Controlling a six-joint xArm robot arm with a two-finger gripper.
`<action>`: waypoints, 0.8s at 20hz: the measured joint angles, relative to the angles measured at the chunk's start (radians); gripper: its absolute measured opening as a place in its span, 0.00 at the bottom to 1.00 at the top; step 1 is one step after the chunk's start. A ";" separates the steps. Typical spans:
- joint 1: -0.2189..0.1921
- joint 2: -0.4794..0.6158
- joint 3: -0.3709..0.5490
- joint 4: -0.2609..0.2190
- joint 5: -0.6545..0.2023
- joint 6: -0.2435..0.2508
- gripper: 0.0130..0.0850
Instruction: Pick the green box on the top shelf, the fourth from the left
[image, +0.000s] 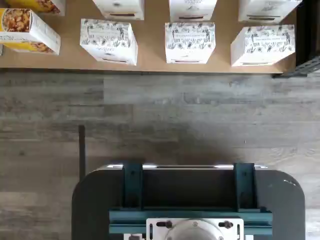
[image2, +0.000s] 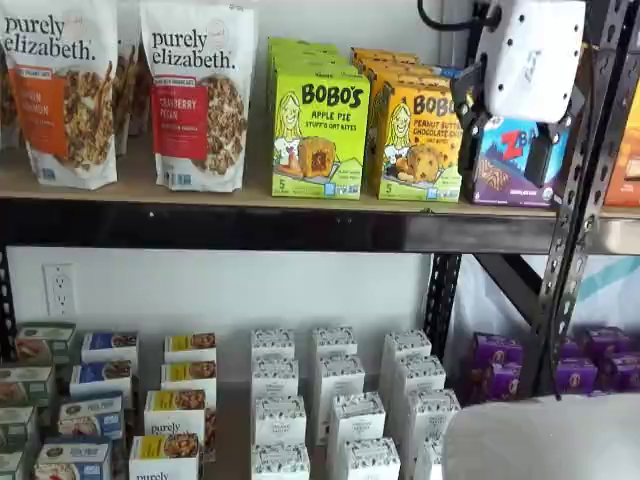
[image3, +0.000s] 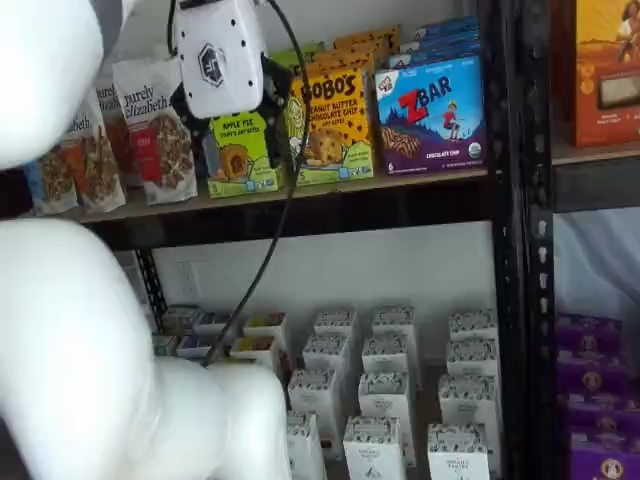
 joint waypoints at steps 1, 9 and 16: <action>-0.011 -0.007 0.007 0.011 -0.012 -0.006 1.00; -0.037 -0.026 0.021 0.043 -0.044 -0.021 1.00; 0.025 -0.029 0.032 0.028 -0.094 0.030 1.00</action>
